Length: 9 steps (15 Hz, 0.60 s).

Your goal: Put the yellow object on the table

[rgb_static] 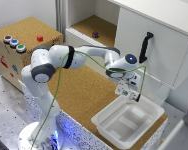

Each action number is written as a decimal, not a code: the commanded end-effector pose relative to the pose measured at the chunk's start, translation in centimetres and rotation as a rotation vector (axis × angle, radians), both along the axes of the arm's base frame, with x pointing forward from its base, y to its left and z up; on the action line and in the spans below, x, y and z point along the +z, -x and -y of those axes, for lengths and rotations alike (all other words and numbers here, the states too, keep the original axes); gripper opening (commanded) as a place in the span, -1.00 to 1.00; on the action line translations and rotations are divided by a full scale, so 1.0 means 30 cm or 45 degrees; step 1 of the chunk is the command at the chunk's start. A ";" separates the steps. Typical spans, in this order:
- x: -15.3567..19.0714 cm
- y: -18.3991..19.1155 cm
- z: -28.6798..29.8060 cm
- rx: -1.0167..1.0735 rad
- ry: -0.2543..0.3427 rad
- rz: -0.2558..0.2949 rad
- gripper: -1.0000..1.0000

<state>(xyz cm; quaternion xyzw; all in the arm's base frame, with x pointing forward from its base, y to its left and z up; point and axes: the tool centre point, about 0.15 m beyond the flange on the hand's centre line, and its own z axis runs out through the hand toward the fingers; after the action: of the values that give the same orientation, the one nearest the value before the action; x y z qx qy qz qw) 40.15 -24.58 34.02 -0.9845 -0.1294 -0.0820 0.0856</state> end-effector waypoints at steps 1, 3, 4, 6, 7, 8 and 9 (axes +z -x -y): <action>-0.163 0.043 -0.200 -0.086 0.187 -0.048 -1.00; -0.216 0.051 -0.267 -0.077 0.222 -0.065 -1.00; -0.233 0.053 -0.293 -0.082 0.243 -0.073 -1.00; -0.264 0.047 -0.361 -0.087 0.253 -0.072 -1.00; -0.279 0.037 -0.386 -0.102 0.258 -0.072 -1.00; -0.294 0.027 -0.409 -0.130 0.257 -0.065 -1.00; -0.304 0.021 -0.423 -0.142 0.252 -0.064 -1.00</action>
<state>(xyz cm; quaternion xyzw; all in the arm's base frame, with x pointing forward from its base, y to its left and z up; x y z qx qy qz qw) 40.00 -16.80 27.34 -0.9913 -0.1095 -0.0279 0.0675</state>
